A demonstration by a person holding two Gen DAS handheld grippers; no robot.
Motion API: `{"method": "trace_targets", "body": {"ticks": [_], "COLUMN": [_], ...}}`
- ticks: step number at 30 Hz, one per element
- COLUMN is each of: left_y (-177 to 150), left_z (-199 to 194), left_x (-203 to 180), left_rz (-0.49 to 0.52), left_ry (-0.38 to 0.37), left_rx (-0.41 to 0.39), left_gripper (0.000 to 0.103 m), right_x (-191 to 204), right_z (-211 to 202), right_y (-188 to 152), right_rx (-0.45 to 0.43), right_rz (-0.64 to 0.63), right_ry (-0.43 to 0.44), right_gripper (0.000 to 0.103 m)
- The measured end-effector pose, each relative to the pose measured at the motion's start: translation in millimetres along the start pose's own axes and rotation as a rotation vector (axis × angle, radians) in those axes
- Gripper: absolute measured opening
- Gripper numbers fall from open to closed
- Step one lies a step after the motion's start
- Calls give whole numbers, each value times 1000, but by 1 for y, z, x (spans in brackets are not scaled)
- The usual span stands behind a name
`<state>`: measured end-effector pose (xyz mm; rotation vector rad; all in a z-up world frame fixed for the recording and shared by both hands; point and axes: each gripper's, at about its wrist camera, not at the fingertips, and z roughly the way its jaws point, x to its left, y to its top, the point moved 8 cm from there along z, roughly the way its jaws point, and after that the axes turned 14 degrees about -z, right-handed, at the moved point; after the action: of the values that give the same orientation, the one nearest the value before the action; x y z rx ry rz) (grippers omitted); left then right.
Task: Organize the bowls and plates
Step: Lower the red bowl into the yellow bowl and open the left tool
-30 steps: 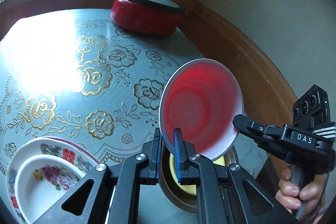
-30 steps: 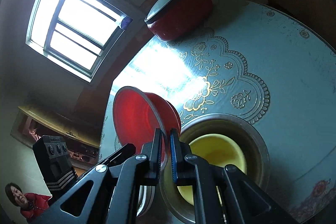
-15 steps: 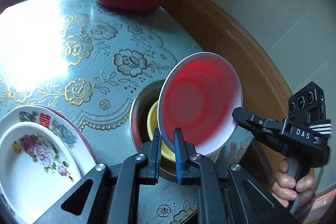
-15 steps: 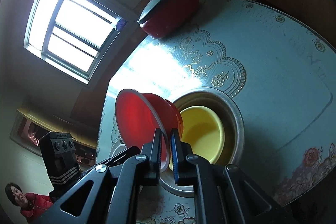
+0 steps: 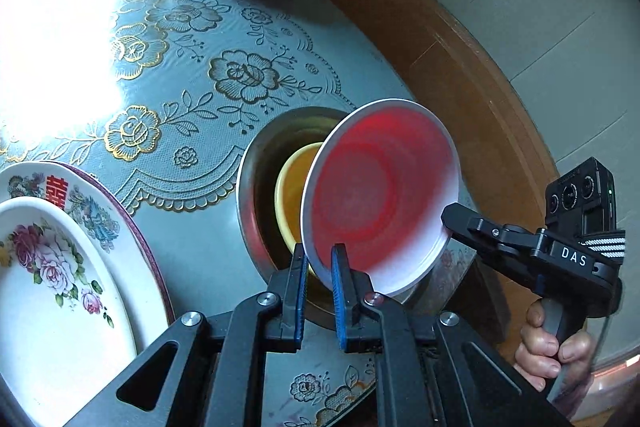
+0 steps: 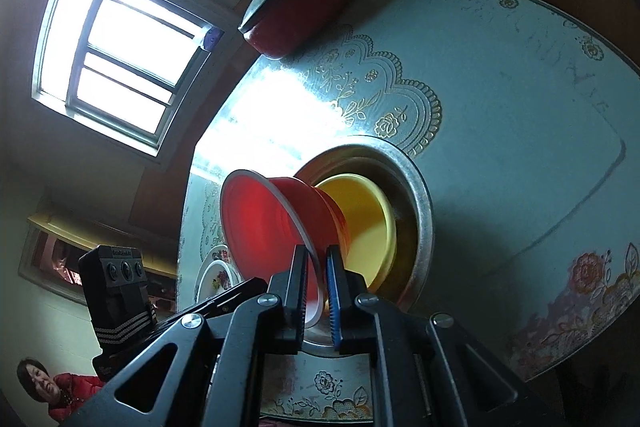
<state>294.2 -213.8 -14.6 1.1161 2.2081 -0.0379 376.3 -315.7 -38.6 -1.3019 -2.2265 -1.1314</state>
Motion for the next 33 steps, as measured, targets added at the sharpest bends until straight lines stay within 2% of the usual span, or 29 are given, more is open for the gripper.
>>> {"method": "trace_targets", "body": {"ticks": [8, 14, 16, 23, 26, 29, 33], "left_y": [-3, -3, -1, 1, 2, 4, 8], "left_z": [8, 11, 10, 11, 15, 16, 10], "left_x": [1, 2, 2, 2, 0, 0, 3], "left_rz": [32, 40, 41, 70, 96, 93, 63], "left_ry": [38, 47, 57, 73, 90, 97, 72], "left_rx": [1, -1, -12, -29, -37, -30, -36], "left_gripper": [12, 11, 11, 11, 11, 12, 16], "right_x": [-10, -19, -23, -21, -18, -13, -6], "right_z": [0, 4, 4, 10, 11, 9, 1], "right_y": [0, -3, -2, -1, 1, 5, 9], "right_rx": [-4, 16, 17, 20, 18, -3, -7], "right_rz": [3, 5, 3, -23, -63, -117, -152], "right_ry": [-21, -75, -106, -120, -152, -191, -187], "right_gripper": [9, 9, 13, 13, 13, 7, 7]}}
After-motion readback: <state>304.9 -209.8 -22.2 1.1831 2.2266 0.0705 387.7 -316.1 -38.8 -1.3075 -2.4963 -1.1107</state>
